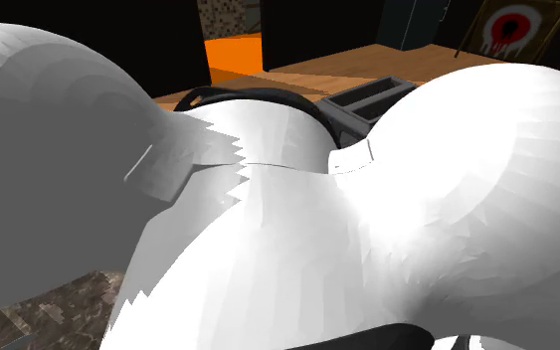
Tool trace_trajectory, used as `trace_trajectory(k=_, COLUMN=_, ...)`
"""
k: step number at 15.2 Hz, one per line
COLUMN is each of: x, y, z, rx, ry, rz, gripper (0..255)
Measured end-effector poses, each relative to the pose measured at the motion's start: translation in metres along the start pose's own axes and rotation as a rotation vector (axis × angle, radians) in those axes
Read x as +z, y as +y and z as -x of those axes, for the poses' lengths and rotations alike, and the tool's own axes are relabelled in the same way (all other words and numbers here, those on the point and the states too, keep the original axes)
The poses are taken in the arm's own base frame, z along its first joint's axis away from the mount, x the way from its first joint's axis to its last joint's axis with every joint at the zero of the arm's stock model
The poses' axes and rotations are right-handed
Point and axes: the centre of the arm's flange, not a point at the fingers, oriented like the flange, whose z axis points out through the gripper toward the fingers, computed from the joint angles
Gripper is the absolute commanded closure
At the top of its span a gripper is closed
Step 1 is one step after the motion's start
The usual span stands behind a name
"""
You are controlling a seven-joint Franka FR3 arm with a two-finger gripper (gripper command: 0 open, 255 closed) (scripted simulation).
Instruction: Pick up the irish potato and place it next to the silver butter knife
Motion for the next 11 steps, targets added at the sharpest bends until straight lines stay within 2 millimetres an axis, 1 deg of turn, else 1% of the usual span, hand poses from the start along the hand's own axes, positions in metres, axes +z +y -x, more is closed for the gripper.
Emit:
trace_trajectory(k=4, x=0.002, y=-0.001, z=-0.001, rx=-0.001, ry=0.000, rz=-0.001, gripper=255)
trace_trajectory(k=5, x=0.003, y=-0.002, z=0.000, rx=-0.001, ry=-0.001, rz=-0.001, gripper=0)
trace_trajectory(k=7, x=0.008, y=-0.005, z=0.001, rx=-0.006, ry=-0.011, rz=-0.011, gripper=0)
trace_trajectory(k=11, x=0.011, y=-0.007, z=0.001, rx=-0.008, ry=-0.014, rz=-0.013, gripper=0)
